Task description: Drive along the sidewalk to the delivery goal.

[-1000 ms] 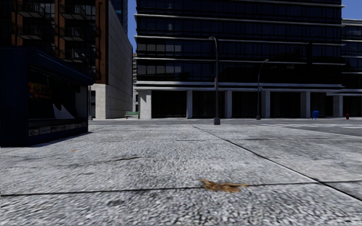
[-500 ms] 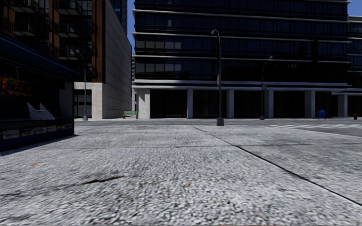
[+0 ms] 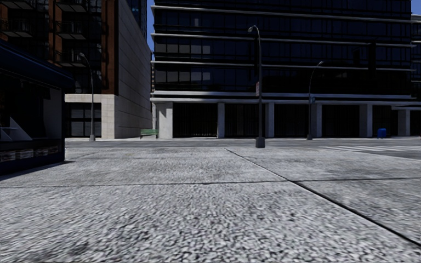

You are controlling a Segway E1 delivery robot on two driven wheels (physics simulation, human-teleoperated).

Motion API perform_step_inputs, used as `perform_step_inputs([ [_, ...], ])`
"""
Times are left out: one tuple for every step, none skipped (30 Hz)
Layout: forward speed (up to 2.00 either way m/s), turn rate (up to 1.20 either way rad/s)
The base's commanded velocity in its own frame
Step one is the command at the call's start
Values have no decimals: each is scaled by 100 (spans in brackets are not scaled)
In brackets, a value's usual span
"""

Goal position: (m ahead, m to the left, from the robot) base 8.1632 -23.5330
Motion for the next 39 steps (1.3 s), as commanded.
perform_step_inputs([
  [200, 0],
  [200, 0],
  [200, 0],
  [200, 0],
  [200, 0],
  [200, 0],
  [200, 0],
  [200, 0],
  [200, 0],
  [200, 0],
  [200, 0],
  [200, 0],
  [200, 0],
  [200, 0],
  [200, 0],
  [200, 0],
  [200, -11],
  [200, -11],
  [200, -21],
  [200, -24],
  [200, -25],
  [199, -25],
  [199, -25],
  [199, -25],
  [199, -25],
  [199, -25],
  [199, -25],
  [199, -25],
  [199, -32],
  [199, -37],
  [199, -38],
  [199, -38],
  [199, -38],
  [199, -38],
  [199, -38],
  [199, -38],
  [199, -38],
  [199, -38],
  [199, -38],
])
